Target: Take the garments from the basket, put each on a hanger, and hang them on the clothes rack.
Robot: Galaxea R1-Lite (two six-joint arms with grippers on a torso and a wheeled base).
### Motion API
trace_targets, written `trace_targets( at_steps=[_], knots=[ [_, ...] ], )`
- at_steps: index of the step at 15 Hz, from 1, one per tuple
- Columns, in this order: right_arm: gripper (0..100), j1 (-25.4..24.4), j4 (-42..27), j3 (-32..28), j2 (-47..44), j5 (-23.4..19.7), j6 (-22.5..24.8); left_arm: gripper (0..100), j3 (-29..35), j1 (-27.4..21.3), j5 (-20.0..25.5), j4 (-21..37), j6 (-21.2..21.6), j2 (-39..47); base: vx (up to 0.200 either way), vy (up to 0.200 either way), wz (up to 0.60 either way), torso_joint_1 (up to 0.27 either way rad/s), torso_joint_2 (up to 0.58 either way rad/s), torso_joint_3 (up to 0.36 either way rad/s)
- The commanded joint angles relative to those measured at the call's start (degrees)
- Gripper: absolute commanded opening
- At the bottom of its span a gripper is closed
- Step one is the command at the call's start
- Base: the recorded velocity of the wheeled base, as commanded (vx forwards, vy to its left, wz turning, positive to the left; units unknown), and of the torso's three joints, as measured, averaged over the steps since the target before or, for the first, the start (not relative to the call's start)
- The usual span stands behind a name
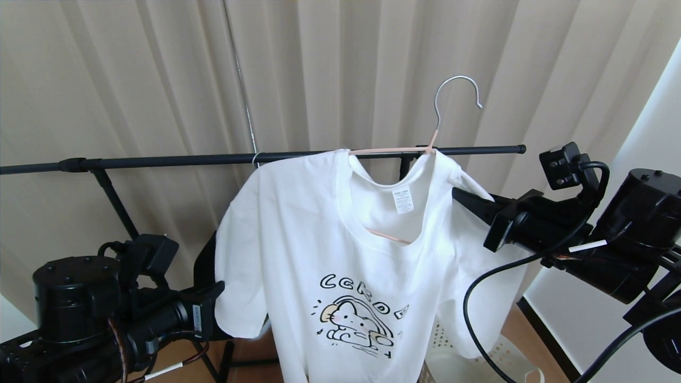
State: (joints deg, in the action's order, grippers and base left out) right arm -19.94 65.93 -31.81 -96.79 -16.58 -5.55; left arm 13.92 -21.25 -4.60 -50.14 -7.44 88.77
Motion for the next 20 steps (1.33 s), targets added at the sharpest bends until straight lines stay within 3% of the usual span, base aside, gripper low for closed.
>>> trace_targets(
  at_steps=[1,6,12,14,18,20],
  knots=[
    [0,-0.01,-0.01,0.08,-0.06,-0.03,0.01,100,-0.21,-0.11,0.11,-0.05,-0.03,-0.62,0.000,0.000,0.00,0.000,0.00,0.000],
    [0,0.26,0.08,1.31,-0.24,-1.70,0.36,100,-1.97,-0.81,7.14,0.13,-0.03,-8.00,0.000,0.000,0.00,0.000,0.00,0.000],
    [0,1.49,0.08,2.89,-0.68,-4.95,2.03,100,-1.27,-0.81,10.48,0.92,1.20,-16.26,0.000,0.000,0.00,0.000,0.00,0.000],
    [0,1.49,0.08,3.07,-1.03,-5.13,2.03,100,1.55,-0.81,11.80,5.93,1.28,-19.25,0.000,0.000,0.00,0.000,0.00,0.000],
    [0,1.57,0.17,4.03,-2.08,-6.62,4.40,100,10.95,-0.81,17.69,23.33,1.28,-25.23,0.000,0.000,0.00,0.000,0.00,0.000],
    [0,1.57,0.17,4.91,-2.17,-7.33,5.81,100,16.31,-0.81,18.48,31.33,1.72,-25.31,0.000,0.000,0.00,0.000,0.00,0.000]
  ],
)
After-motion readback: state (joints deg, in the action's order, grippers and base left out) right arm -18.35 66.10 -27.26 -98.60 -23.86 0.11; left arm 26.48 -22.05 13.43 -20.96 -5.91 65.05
